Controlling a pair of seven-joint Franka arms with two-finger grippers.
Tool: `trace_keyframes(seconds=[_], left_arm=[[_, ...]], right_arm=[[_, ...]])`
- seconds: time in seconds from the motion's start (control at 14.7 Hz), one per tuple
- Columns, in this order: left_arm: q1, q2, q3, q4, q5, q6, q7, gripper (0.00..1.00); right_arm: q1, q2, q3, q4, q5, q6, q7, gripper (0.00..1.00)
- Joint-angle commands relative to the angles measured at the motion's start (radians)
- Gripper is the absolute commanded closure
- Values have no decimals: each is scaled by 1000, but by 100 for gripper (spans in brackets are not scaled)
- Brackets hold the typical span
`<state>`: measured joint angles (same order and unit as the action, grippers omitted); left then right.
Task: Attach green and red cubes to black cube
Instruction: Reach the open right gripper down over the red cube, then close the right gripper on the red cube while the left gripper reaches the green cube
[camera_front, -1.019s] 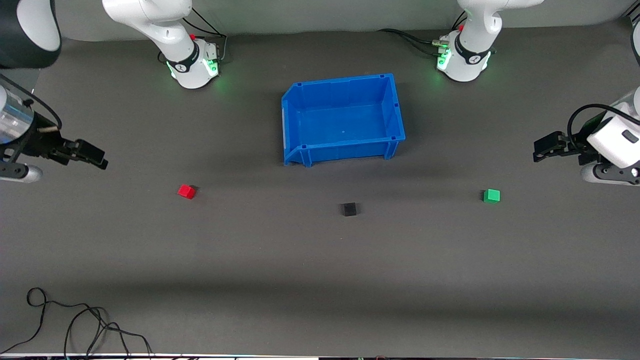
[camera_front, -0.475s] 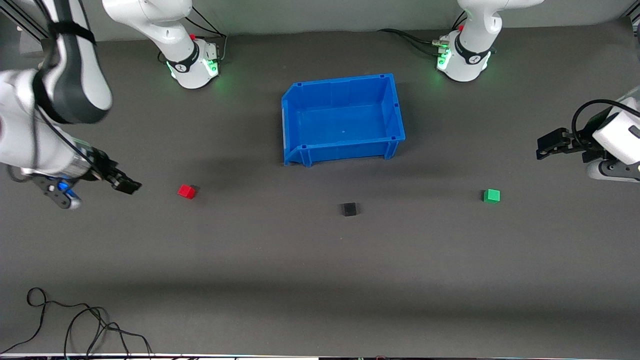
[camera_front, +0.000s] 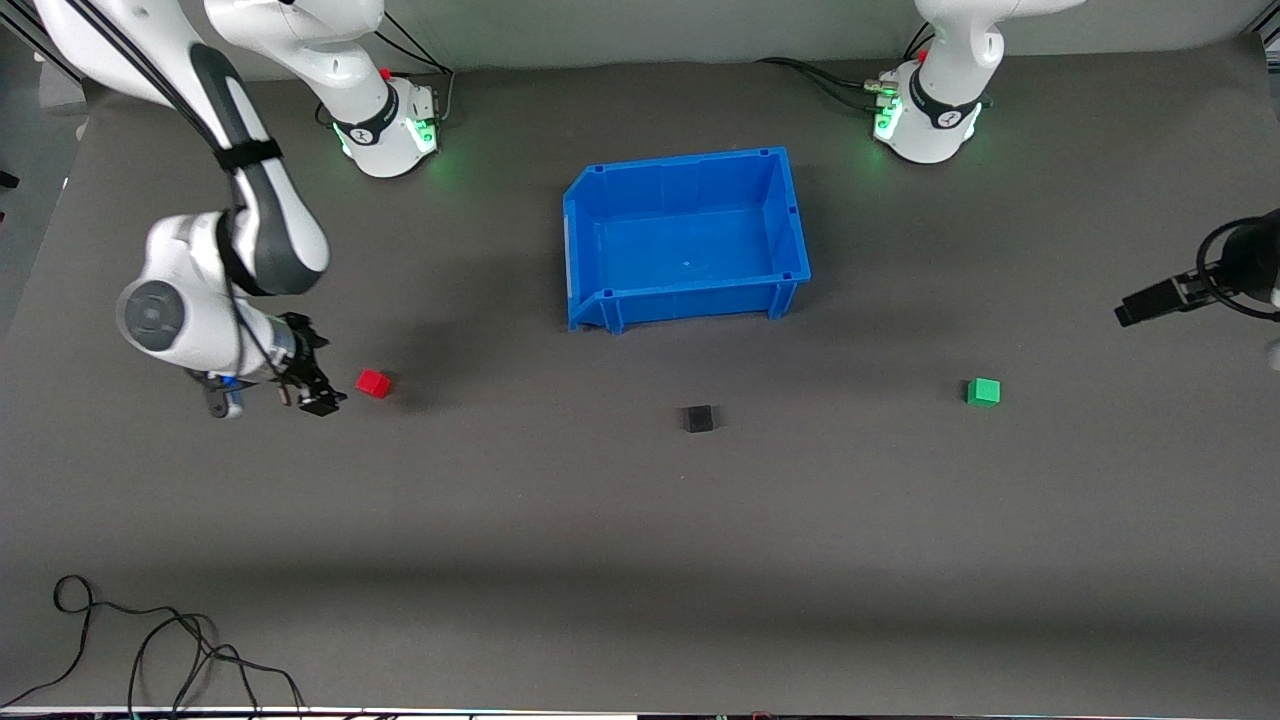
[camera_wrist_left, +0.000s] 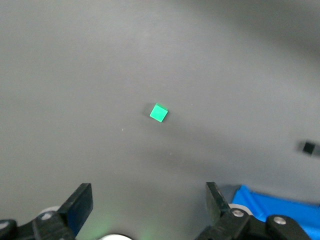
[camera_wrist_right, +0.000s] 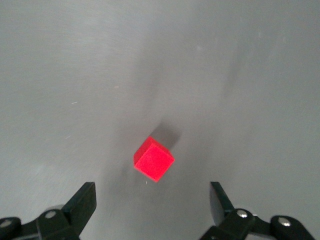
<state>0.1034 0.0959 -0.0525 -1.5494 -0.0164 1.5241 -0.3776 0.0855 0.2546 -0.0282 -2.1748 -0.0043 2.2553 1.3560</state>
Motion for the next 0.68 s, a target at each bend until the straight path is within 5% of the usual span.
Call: trace_keyframes(seconds=[0.0, 0.61], left_arm=[[25, 45, -4, 2, -20, -12, -263, 0], [180, 54, -3, -351, -341, 316, -535, 0]], right_arm=[[-7, 26, 1, -11, 0, 43, 77, 1], [-23, 160, 4, -23, -5, 122, 114, 13]])
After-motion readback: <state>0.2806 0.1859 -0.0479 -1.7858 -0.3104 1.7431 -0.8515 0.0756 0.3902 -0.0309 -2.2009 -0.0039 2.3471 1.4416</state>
